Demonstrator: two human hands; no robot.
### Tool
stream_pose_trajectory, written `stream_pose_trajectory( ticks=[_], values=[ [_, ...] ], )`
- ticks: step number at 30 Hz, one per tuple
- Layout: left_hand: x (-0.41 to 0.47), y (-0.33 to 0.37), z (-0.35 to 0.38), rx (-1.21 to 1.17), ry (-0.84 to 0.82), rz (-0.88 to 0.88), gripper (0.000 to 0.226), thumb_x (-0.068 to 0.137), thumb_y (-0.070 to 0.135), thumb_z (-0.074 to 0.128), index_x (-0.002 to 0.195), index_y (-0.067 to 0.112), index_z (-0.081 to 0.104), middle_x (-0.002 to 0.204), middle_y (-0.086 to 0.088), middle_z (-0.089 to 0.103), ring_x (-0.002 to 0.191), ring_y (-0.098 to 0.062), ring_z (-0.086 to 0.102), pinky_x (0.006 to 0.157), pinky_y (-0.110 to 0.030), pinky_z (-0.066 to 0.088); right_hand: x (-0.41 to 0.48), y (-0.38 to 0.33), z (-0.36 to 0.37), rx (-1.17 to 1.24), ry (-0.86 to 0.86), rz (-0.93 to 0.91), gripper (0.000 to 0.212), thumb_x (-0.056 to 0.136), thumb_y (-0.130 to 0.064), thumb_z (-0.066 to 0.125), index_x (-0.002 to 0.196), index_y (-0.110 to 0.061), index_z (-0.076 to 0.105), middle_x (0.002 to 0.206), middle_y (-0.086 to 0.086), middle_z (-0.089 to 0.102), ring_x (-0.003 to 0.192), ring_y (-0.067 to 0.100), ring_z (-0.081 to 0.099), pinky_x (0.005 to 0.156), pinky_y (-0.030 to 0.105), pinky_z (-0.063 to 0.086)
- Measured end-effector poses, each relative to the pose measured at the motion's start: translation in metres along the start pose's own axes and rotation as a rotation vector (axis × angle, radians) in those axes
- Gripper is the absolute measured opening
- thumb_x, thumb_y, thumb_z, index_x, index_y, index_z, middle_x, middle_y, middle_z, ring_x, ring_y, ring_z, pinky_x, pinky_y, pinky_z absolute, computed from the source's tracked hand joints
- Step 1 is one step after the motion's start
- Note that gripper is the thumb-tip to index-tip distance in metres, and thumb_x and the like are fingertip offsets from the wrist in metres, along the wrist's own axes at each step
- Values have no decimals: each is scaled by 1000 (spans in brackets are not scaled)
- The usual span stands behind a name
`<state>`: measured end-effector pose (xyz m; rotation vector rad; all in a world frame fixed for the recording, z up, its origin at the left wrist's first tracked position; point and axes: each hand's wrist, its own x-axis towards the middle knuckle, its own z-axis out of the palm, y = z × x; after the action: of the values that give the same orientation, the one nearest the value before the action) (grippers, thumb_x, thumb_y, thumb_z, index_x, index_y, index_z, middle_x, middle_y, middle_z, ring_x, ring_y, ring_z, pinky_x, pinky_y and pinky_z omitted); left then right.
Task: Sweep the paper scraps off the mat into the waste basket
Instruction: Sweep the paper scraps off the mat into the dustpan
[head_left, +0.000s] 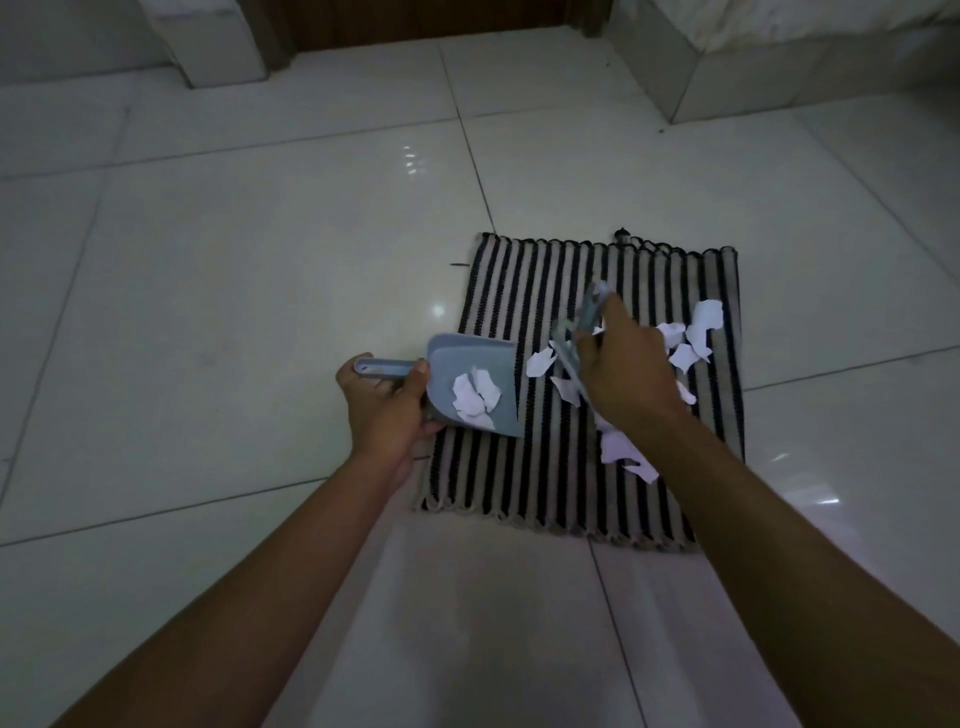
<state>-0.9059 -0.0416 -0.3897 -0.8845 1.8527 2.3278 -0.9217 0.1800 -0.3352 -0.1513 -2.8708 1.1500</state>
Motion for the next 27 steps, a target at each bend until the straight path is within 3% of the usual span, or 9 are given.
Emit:
stream_pose_trajectory(
  ticks=[2, 6, 11, 14, 15, 18, 22, 27],
  values=[
    [5, 4, 1, 10, -21, -21, 54, 94, 13, 70, 131, 23, 32, 114, -11, 66, 88, -22, 68, 62, -38, 62, 1, -6, 6, -77, -84, -112, 32, 100, -11, 47, 132, -3, 46, 90, 17, 65, 62, 20, 57, 50, 26, 45],
    [7, 6, -4, -2, -44, -43, 55, 93, 14, 71, 130, 28, 33, 111, -8, 65, 91, -24, 67, 62, -37, 62, 1, -6, 2, -21, -132, -130, 16, 100, -10, 49, 114, -3, 51, 71, 3, 55, 52, 4, 44, 42, 14, 37],
    [2, -5, -8, -37, -36, -44, 54, 92, 14, 73, 128, 25, 34, 114, -11, 64, 90, -23, 67, 64, -40, 61, -7, -7, 3, 64, -67, -63, 33, 101, -13, 46, 133, -7, 47, 107, 11, 66, 63, 5, 55, 42, 6, 40],
    [-4, -9, -8, -45, -31, -47, 57, 92, 14, 73, 132, 24, 34, 112, -12, 63, 83, -21, 66, 59, -36, 59, -20, -12, 19, 23, -117, -106, 28, 101, -20, 48, 127, -9, 50, 76, 5, 62, 57, 8, 54, 47, 22, 43],
    [-6, -9, -9, -44, -31, -45, 57, 92, 14, 73, 132, 24, 34, 112, -13, 63, 84, -22, 66, 59, -36, 59, -24, -14, 18, 38, -115, -87, 27, 101, -23, 48, 126, -10, 50, 75, 3, 61, 58, 10, 57, 48, 26, 46],
    [-13, -9, -18, -56, -24, -28, 54, 92, 11, 72, 128, 23, 34, 111, -14, 63, 84, -22, 66, 57, -35, 59, -38, -12, -1, 133, -65, 18, 24, 102, -25, 46, 124, -16, 49, 82, 1, 67, 60, 15, 66, 42, 21, 52],
    [-28, -16, -30, -62, -1, -7, 48, 93, 9, 70, 121, 24, 34, 104, -10, 64, 75, -14, 67, 53, -31, 57, -68, -1, -16, 118, 14, 97, 24, 100, -29, 48, 123, -20, 48, 73, -2, 66, 63, 17, 69, 47, 35, 57],
    [-46, -25, -31, -110, 16, -23, 47, 93, 8, 70, 118, 25, 33, 107, -13, 63, 86, -23, 67, 58, -38, 61, -98, -3, 11, 64, -71, 42, 23, 102, -30, 45, 123, -20, 47, 75, -1, 68, 55, 8, 65, 43, 24, 54]
  ],
)
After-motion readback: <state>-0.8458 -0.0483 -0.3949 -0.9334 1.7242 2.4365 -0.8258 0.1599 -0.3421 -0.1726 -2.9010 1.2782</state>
